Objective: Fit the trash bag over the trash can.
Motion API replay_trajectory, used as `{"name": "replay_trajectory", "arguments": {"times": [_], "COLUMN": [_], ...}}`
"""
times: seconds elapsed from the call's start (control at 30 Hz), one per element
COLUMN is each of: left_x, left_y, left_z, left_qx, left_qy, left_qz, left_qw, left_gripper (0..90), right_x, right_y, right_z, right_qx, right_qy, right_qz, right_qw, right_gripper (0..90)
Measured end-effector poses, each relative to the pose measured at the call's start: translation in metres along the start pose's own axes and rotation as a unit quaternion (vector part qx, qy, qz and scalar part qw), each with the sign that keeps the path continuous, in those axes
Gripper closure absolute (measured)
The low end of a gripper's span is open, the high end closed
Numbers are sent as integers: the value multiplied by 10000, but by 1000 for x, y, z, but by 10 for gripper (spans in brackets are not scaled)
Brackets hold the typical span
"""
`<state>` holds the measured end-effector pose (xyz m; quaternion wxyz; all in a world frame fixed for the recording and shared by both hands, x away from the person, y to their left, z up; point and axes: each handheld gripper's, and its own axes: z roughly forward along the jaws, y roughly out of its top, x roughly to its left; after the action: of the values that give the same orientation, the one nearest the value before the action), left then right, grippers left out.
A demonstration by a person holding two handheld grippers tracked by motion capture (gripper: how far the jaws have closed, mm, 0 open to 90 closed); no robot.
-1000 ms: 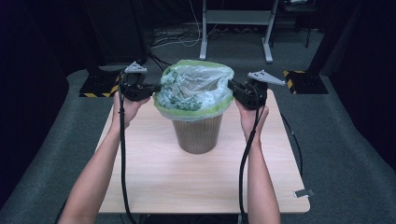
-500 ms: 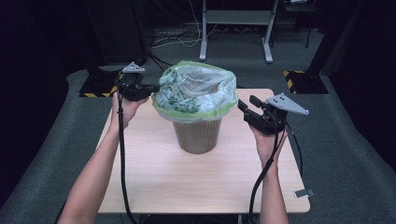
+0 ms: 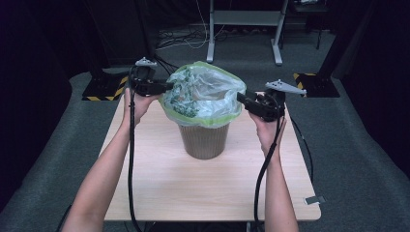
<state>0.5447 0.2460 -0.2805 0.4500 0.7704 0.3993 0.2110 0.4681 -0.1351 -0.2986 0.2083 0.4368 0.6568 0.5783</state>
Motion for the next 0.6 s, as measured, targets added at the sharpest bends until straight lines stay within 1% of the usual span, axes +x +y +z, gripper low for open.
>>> {"name": "replay_trajectory", "arguments": {"times": [0.03,0.07,0.13,0.2,0.3,0.37,0.4,0.43,0.47,0.53,0.6], "left_x": [0,0,0,-1,-2,-5,-5,-6,-8,-10,-12], "left_y": [-2,-5,-9,-13,-18,-20,-21,-21,-22,-22,-21], "left_z": [-4,-8,-17,-24,-32,-34,-34,-34,-32,-27,-20], "left_qx": [-57,-108,-177,-238,-211,-118,-70,-9,36,141,266], "left_qy": [-16,-23,-75,-77,-181,-204,-259,-275,-231,-186,-176], "left_qz": [1,-49,-87,-90,-151,-147,-170,-180,-116,-8,147], "left_qw": [10000,9999,9998,9996,9995,9996,9995,9995,9997,9997,9994], "left_gripper": [542,514,461,432,388,375,365,374,408,540,723], "right_x": [1,2,3,4,1,0,-1,-1,-1,0,2], "right_y": [1,2,2,2,1,1,0,0,0,0,0], "right_z": [2,5,11,17,26,30,32,33,34,34,34], "right_qx": [13,43,138,199,296,342,374,385,390,402,447], "right_qy": [-78,-150,-292,-363,-449,-479,-479,-480,-474,-420,-420], "right_qz": [-28,-74,-174,-208,-123,-73,-54,-25,-7,35,25], "right_qw": [10000,9999,9993,9989,9985,9982,9981,9981,9981,9983,9981], "right_gripper": [616,626,644,648,645,630,615,595,575,560,506]}}
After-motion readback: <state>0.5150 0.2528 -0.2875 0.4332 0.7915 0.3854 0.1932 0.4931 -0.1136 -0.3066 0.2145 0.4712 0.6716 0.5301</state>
